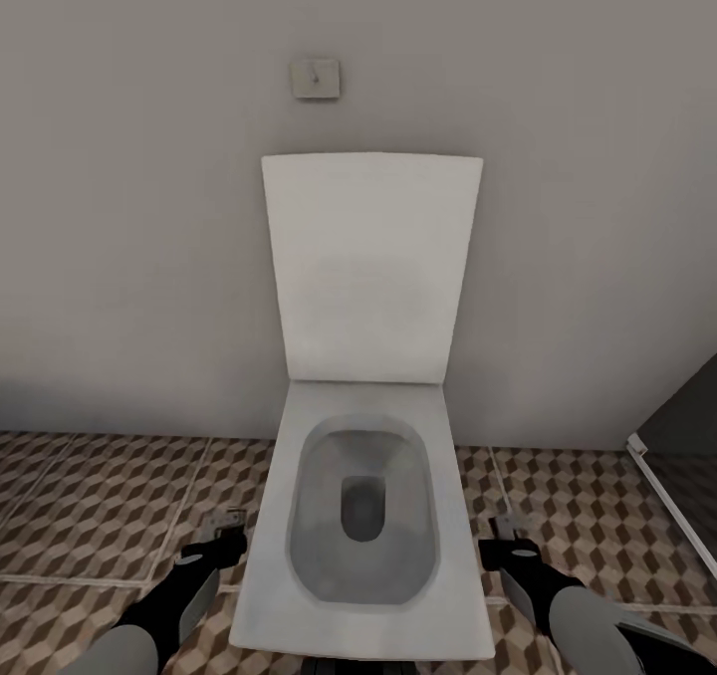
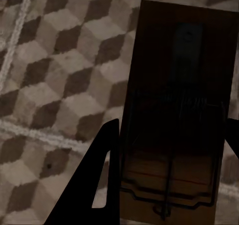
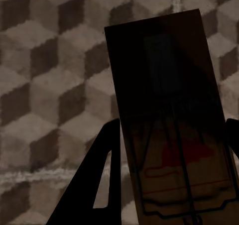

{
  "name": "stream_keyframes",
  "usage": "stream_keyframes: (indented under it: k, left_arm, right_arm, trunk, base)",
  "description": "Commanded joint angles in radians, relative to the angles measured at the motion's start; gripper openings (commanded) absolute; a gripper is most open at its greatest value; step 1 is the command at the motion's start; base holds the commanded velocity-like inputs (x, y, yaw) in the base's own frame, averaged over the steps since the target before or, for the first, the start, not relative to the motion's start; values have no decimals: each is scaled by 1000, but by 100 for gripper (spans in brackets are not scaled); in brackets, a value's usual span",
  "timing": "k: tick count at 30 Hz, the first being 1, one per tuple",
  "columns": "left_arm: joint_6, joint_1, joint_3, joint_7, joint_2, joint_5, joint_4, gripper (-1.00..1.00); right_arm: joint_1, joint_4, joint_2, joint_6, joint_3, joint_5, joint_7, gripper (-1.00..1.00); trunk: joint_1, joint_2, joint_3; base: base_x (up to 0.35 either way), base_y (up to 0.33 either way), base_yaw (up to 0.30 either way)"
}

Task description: Take the four mousetraps from the cabinet in the bathroom and place them on the bathroom floor. Make sure all four end up on the same floor surface, and ensure that at least two of them are either under or directly next to the same bathroom sink.

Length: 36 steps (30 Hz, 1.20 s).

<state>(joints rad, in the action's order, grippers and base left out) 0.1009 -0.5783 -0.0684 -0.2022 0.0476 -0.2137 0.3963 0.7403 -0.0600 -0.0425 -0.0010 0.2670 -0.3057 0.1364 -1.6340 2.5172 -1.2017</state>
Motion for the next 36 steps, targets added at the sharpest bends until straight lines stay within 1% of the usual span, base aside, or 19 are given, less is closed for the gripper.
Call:
stream_keyframes:
  k: [1, 4, 15, 24, 29, 36]
  left_arm:
    - [-1, 0, -8, -11, 2, -7, -16, -100]
    - [-10, 0, -8, -11, 3, -7, -57, -100]
    - [-16, 0, -5, -10, 5, -10, -123, -100]
    - [-16, 0, -7, -10, 5, -10, -168, -100]
    - [-17, 0, -7, -9, 6, -8, -184, -100]
    - [-17, 0, -9, -7, 6, 0, -186, -100]
  right_arm:
    - [1, 9, 0, -6, 8, -9, 1, -100]
    - [1, 29, 0, -12, 8, -9, 0, -100]
    - [-7, 75, -3, -10, 8, -9, -9, -100]
    - [-48, 92, -5, 0, 8, -9, -13, -100]
    - [-54, 92, -5, 25, 8, -9, -20, -100]
    - [-55, 92, -5, 31, 8, -9, -21, -100]
  trunk:
    - [0, 0, -1]
    - [0, 0, -1]
    - [0, 0, -1]
    - [0, 0, -1]
    - [0, 0, -1]
    - [0, 0, -1]
  base:
    - [0, 0, 0]
    - [0, 0, 0]
    - [0, 0, 0]
    - [0, 0, 0]
    - [0, 0, 0]
    - [0, 0, 0]
